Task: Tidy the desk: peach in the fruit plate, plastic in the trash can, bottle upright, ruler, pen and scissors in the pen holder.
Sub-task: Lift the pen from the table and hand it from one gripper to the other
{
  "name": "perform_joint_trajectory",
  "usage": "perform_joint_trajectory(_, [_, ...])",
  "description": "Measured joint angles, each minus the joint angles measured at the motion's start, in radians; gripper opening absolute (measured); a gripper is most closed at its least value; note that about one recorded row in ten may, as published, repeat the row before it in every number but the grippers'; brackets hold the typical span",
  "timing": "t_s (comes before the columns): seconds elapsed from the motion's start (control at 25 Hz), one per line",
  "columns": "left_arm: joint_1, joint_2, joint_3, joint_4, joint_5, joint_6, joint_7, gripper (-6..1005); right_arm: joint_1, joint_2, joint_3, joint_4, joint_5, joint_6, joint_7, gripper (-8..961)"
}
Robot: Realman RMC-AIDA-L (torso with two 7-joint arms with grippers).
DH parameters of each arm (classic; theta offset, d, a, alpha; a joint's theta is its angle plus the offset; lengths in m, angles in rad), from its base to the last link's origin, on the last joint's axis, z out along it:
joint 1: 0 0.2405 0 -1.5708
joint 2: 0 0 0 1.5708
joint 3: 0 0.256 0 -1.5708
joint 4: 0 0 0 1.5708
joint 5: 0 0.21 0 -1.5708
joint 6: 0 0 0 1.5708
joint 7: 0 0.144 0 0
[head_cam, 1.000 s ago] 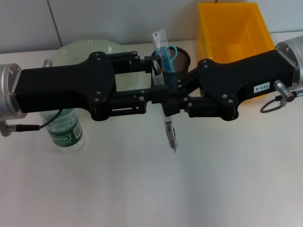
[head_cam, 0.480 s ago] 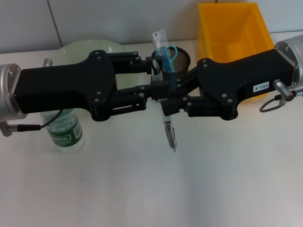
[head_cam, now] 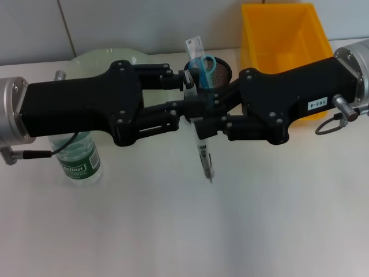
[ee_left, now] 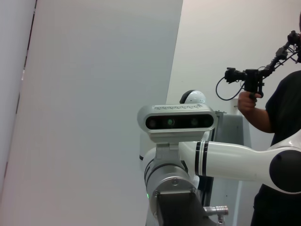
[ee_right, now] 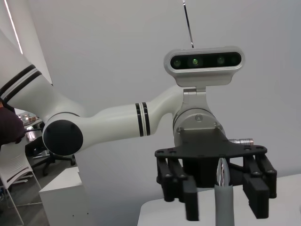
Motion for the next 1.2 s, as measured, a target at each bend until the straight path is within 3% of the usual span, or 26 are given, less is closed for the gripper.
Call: perform_joint_trajectory(1.2, [0.0, -0.003, 0.012, -0.001, -0.006, 0.003, 0.014, 225, 0.0, 0.001, 0.0, -0.001, 0.003, -0.01, 0.005, 186])
